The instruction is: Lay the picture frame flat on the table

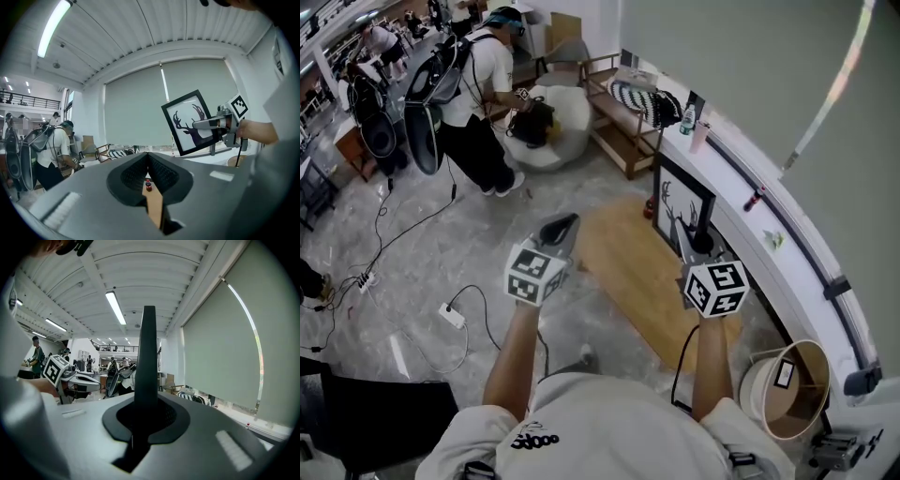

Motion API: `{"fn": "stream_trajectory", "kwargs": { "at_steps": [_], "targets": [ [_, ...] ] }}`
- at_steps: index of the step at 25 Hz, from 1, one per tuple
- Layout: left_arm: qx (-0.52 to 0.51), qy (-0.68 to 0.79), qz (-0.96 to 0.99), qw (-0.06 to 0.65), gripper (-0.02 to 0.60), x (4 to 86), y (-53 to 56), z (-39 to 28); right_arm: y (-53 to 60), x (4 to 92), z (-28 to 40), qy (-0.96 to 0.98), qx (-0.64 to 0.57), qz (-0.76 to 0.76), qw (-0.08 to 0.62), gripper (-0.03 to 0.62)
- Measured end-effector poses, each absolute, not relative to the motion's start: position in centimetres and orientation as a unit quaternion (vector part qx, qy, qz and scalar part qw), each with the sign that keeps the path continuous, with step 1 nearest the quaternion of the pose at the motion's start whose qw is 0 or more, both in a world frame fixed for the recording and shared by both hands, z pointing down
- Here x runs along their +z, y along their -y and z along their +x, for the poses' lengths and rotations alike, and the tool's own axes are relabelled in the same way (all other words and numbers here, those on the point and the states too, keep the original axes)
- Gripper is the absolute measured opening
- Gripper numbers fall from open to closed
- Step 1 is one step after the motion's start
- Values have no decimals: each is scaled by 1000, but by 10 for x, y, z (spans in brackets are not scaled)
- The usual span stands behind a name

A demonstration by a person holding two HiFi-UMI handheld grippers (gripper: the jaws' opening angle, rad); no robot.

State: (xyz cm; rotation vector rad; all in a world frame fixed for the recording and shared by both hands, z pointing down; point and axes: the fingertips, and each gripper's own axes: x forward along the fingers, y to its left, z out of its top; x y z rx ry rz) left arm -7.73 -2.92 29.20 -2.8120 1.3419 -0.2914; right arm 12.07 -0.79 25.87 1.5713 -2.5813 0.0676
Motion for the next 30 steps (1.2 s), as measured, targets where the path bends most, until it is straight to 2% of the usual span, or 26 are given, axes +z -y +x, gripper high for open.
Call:
{"fn": "stream_trajectory", "kwargs": {
  "at_steps": [6,15,19,30],
  "targets": [
    [-95,-422,-902,1,11,304,62,-74,34,270,119,850,31,522,56,12],
    [-99,-413,-905,-15,11,315,130,-98,100,279,97,844,51,530,60,12],
    [-118,-417,-901,-3,11,327,156,-111,125,288,89,842,64,534,56,12],
    [-145,-397,-906,-19,11,360,187,-121,152,319,86,826,94,551,72,12]
  ]
}}
